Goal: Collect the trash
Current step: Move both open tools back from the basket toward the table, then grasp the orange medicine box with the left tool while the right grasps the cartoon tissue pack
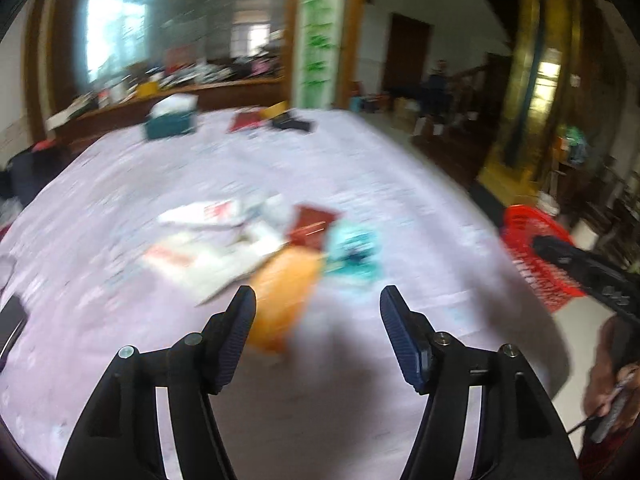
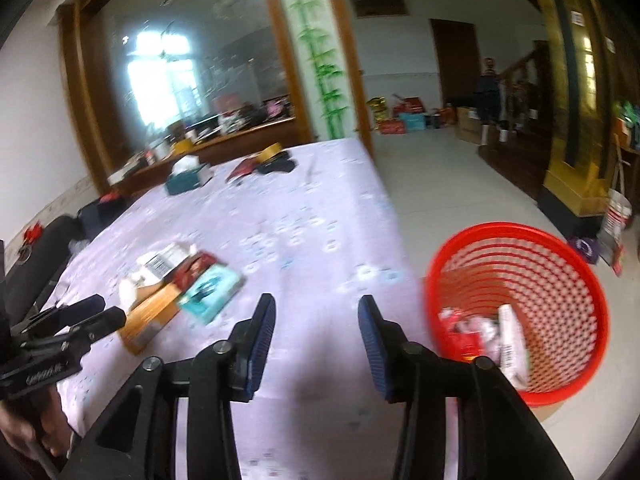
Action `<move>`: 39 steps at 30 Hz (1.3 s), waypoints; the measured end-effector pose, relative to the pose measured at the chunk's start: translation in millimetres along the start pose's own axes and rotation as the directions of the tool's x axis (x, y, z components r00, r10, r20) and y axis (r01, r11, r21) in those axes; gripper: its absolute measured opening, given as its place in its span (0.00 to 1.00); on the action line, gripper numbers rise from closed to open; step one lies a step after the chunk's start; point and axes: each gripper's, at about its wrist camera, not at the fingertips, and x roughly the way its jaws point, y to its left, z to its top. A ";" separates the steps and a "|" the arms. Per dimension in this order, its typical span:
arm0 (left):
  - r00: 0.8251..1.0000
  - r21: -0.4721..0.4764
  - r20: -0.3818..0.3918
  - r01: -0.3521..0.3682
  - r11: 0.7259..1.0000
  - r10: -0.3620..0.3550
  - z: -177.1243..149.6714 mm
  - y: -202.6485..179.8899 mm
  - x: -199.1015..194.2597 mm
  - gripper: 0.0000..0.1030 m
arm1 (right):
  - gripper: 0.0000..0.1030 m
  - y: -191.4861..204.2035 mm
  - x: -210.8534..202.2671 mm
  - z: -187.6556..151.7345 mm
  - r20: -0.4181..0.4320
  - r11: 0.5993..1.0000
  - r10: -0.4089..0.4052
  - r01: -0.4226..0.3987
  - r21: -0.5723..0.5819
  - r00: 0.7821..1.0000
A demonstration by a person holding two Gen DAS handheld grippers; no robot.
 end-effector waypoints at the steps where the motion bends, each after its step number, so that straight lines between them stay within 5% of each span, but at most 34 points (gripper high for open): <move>1: 1.000 -0.012 -0.011 -0.029 1.000 0.029 -2.3 10.7 2.0 0.62 | 0.49 6.9 2.7 -1.2 -0.006 1.000 0.012 -0.012 -0.014 1.000; 5: 0.997 -0.036 -0.070 -0.042 0.998 0.039 -6.9 34.4 14.3 0.66 | 0.55 26.7 10.8 -6.1 -0.024 0.998 0.037 -0.038 -0.054 0.999; 18: 0.985 0.002 -0.170 -0.024 1.000 0.024 1.4 26.7 74.7 0.67 | 0.62 48.8 31.9 -2.9 -0.098 0.992 0.097 -0.104 -0.075 0.990; 26: 0.990 0.008 -0.139 -0.036 0.999 0.037 3.9 22.5 73.6 0.51 | 0.62 75.5 84.5 4.5 -0.200 0.986 0.158 -0.167 -0.026 0.967; 39: 0.999 -0.112 0.002 -0.034 0.993 0.035 2.8 42.7 45.7 0.49 | 0.67 98.7 148.4 10.4 -0.314 0.995 0.096 -0.103 -0.004 0.945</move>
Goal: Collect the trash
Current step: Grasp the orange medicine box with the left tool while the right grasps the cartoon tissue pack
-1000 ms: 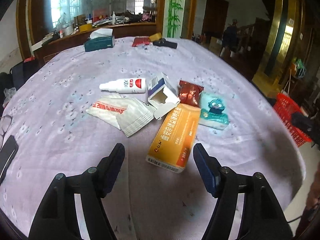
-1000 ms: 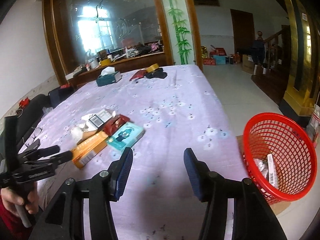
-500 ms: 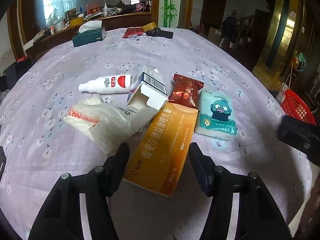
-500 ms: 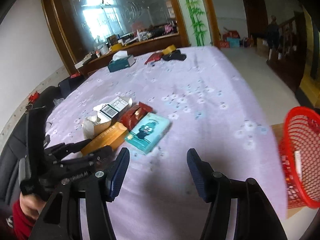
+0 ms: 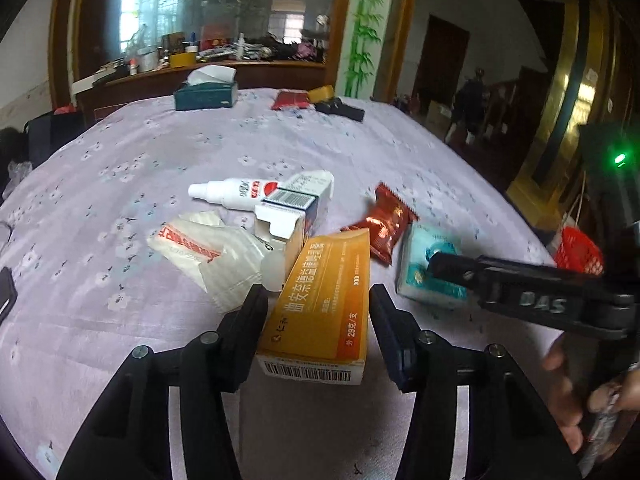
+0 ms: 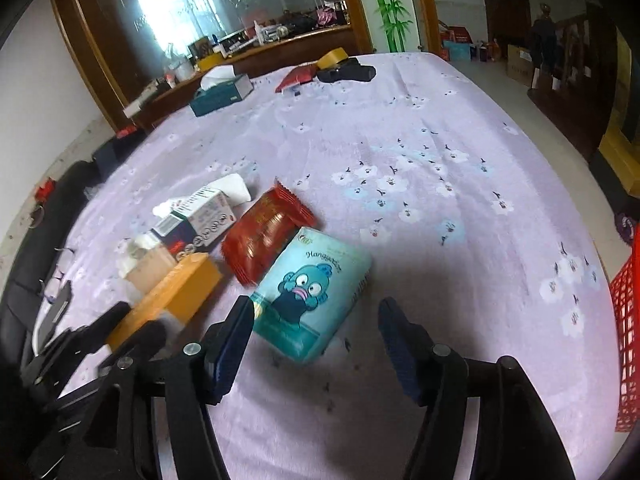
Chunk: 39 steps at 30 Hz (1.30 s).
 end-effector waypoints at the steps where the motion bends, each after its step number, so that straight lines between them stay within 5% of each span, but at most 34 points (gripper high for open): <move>1: 1.000 -0.018 0.014 -0.008 1.000 0.008 -0.1 2.8 -2.7 0.49 | 0.67 2.0 3.1 2.4 -0.004 1.000 0.000 0.000 0.000 1.000; 11: 1.000 -0.034 0.010 -0.009 0.999 0.009 -0.3 4.3 -2.4 0.49 | 0.68 23.6 26.7 9.1 -0.030 0.991 -0.092 0.089 -0.096 0.995; 19: 0.997 0.013 -0.062 -0.037 0.999 0.038 -1.7 -2.8 11.7 0.49 | 0.47 16.0 18.4 3.7 -0.024 0.983 -0.117 0.113 -0.143 0.993; 25: 0.989 0.048 -0.137 -0.049 0.998 0.055 -2.6 -7.3 26.0 0.48 | 0.33 7.0 8.8 -2.4 -0.012 0.990 -0.060 0.058 -0.131 0.998; 30: 0.992 0.064 -0.107 -0.064 0.996 0.071 -3.3 -11.8 21.4 0.46 | 0.33 1.6 -11.4 -7.8 0.073 0.995 -0.001 0.009 -0.103 0.997; 39: 0.999 0.023 -0.034 -0.033 0.999 0.033 -1.6 -5.8 7.1 0.44 | 0.33 17.5 -39.9 -17.6 0.220 0.983 -0.053 0.089 -0.161 0.974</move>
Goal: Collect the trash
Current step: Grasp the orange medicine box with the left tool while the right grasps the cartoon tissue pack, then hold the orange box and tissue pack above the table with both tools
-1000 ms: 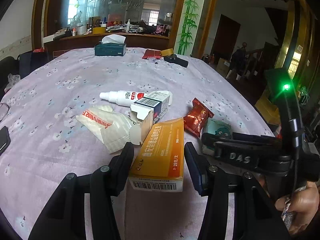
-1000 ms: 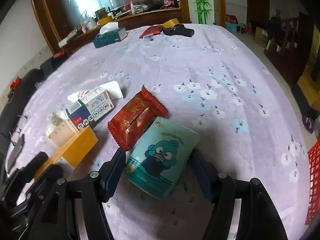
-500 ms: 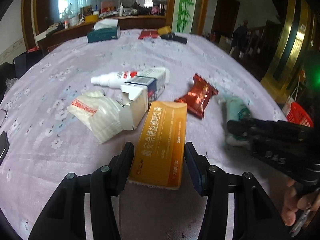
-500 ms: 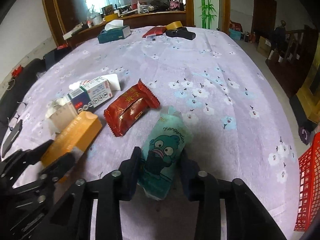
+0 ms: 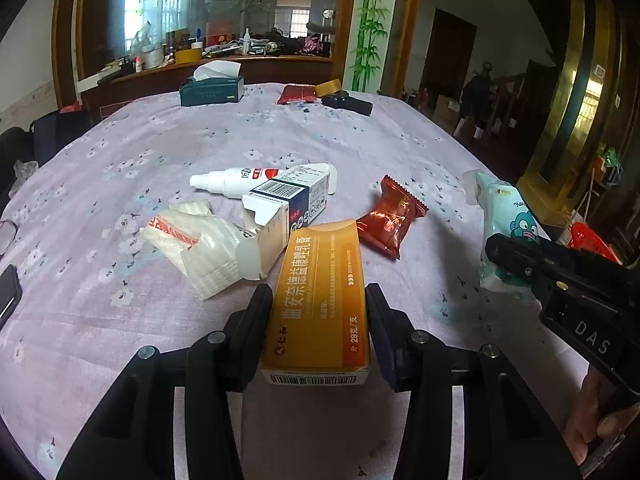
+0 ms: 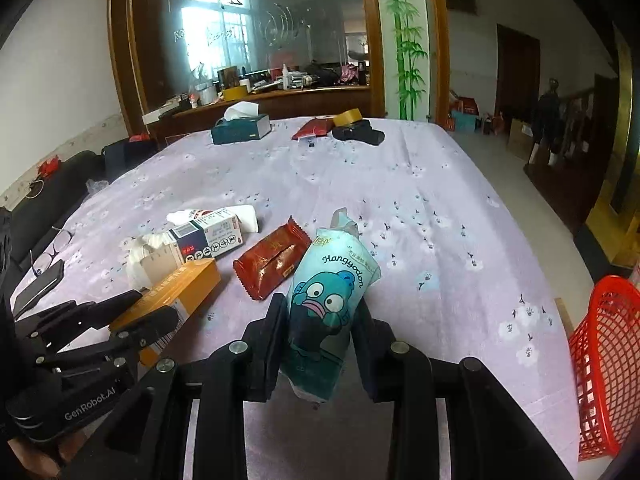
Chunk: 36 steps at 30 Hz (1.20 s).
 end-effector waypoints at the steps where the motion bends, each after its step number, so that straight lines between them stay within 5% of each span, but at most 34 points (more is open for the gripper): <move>1: 1.000 0.001 -0.001 -0.001 1.000 0.001 0.2 -0.2 0.3 0.44 | 0.33 0.4 -0.3 0.3 0.002 1.000 0.000 0.000 -0.001 1.000; 15: 1.000 -0.006 0.008 -0.026 1.000 0.026 1.2 0.7 -1.0 0.44 | 0.33 0.8 0.3 0.4 -0.001 1.000 -0.021 0.021 -0.005 1.000; 36: 0.979 -0.003 0.139 -0.150 0.989 0.149 -17.1 -4.8 -30.4 0.44 | 0.33 -4.3 -21.6 -18.0 0.049 1.000 -0.019 0.018 0.023 0.999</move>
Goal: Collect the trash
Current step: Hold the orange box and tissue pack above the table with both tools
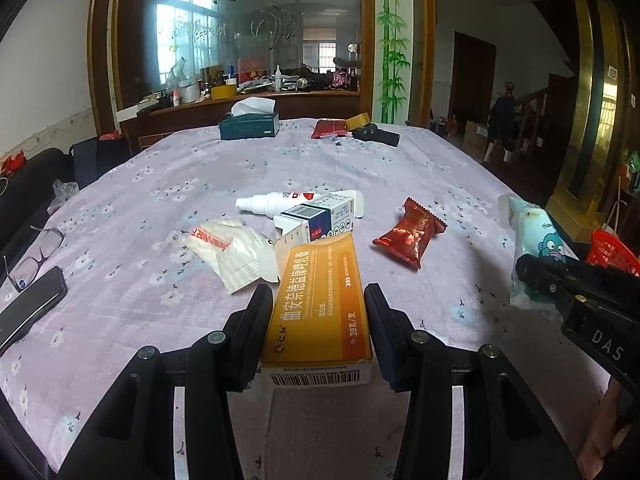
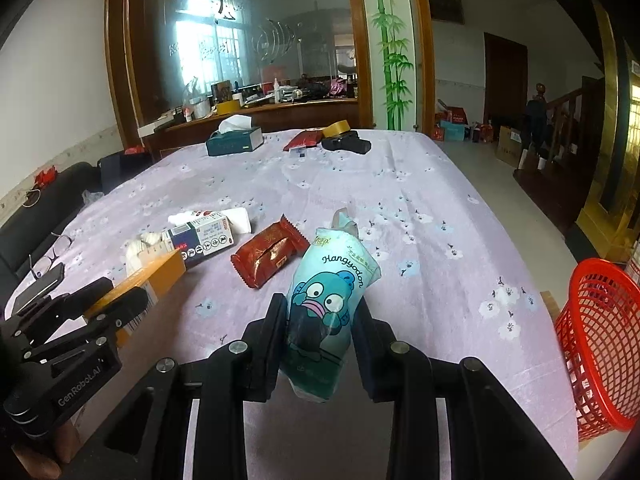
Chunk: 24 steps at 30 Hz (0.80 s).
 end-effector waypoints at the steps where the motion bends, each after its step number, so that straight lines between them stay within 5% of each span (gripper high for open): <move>1: 1.000 0.000 0.001 0.001 1.000 -0.001 -0.2 -0.4 -0.6 0.44 | 0.33 -0.6 1.2 0.0 -0.007 1.000 0.004 -0.004 0.003 1.000; 24: 1.000 0.007 0.001 0.004 1.000 -0.004 -0.7 -1.4 0.6 0.44 | 0.33 -5.4 4.7 0.0 -0.023 1.000 0.019 -0.018 0.011 1.000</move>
